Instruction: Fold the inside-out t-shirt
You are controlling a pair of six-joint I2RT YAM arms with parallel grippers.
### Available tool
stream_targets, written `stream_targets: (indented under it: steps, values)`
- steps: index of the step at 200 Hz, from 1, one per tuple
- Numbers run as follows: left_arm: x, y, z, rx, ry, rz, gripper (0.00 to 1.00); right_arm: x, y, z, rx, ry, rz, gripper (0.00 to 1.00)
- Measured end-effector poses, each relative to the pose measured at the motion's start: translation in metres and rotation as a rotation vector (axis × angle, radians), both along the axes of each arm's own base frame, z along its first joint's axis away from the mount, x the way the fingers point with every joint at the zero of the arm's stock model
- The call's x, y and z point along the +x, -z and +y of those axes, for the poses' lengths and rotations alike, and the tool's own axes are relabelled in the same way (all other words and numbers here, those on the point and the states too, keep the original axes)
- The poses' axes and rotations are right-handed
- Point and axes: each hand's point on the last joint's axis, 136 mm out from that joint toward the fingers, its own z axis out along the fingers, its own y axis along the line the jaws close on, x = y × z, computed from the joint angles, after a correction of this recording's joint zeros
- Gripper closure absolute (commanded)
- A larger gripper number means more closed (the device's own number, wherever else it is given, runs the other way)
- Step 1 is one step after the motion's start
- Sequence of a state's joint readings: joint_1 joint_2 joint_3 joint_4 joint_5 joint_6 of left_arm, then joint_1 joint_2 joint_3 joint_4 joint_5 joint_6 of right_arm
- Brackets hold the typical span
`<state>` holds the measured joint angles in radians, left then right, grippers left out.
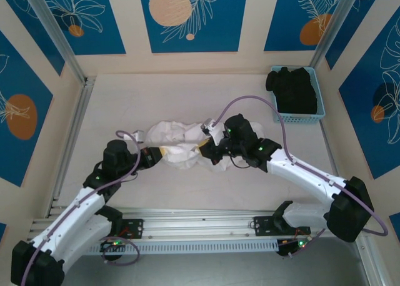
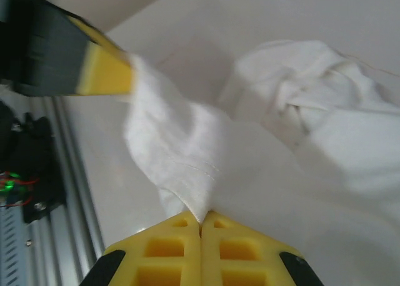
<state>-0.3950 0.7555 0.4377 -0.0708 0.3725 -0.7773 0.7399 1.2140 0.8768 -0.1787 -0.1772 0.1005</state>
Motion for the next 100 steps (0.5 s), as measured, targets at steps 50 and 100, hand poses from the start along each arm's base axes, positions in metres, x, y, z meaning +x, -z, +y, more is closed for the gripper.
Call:
stream_targets:
  steps: [50, 100]
  values:
    - [0.013, 0.033, 0.025, 0.233, -0.069, -0.02, 0.47, 0.004, 0.019, 0.026, 0.004, -0.08, 0.127, 1.0]
    - [0.0, 0.007, 0.016, 0.326, 0.006, -0.22, 0.33, 0.018, 0.014, 0.032, 0.033, -0.052, 0.202, 1.0]
